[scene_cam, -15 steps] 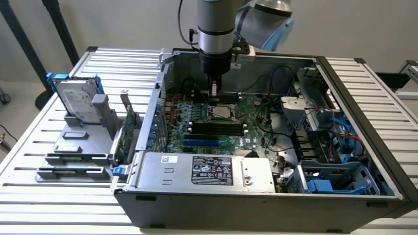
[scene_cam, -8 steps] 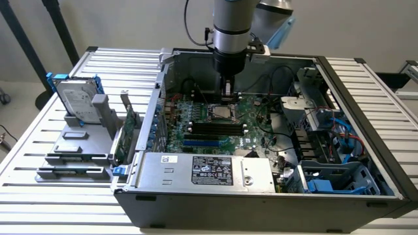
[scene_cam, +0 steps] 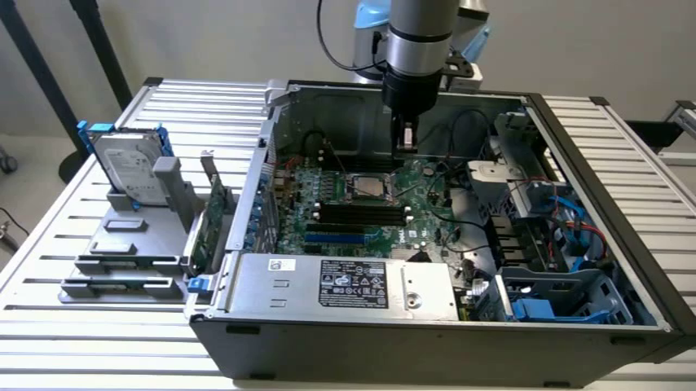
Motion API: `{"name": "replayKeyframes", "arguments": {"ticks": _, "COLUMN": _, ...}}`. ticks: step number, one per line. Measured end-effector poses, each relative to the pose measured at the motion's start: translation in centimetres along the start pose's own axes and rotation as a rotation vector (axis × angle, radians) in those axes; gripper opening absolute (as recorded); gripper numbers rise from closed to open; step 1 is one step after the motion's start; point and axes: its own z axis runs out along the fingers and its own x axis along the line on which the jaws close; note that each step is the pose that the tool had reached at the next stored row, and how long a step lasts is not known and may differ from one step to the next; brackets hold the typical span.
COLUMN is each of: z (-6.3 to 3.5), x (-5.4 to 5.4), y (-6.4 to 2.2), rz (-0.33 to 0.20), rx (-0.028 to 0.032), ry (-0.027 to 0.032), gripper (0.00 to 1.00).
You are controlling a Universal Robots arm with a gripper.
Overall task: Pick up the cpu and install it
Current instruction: 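Close the cpu cover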
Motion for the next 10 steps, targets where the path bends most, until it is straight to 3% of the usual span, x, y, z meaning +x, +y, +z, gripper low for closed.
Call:
{"name": "replayKeyframes", "arguments": {"ticks": 5, "z": -1.03, "x": 0.0, "y": 2.31, "rz": 0.000, "rx": 0.0031, "ry": 0.0013, "gripper": 0.11}}
{"name": "replayKeyframes", "arguments": {"ticks": 10, "z": -1.07, "x": -0.1, "y": 4.57, "rz": 0.000, "rx": 0.0039, "ry": 0.0038, "gripper": 0.11}}
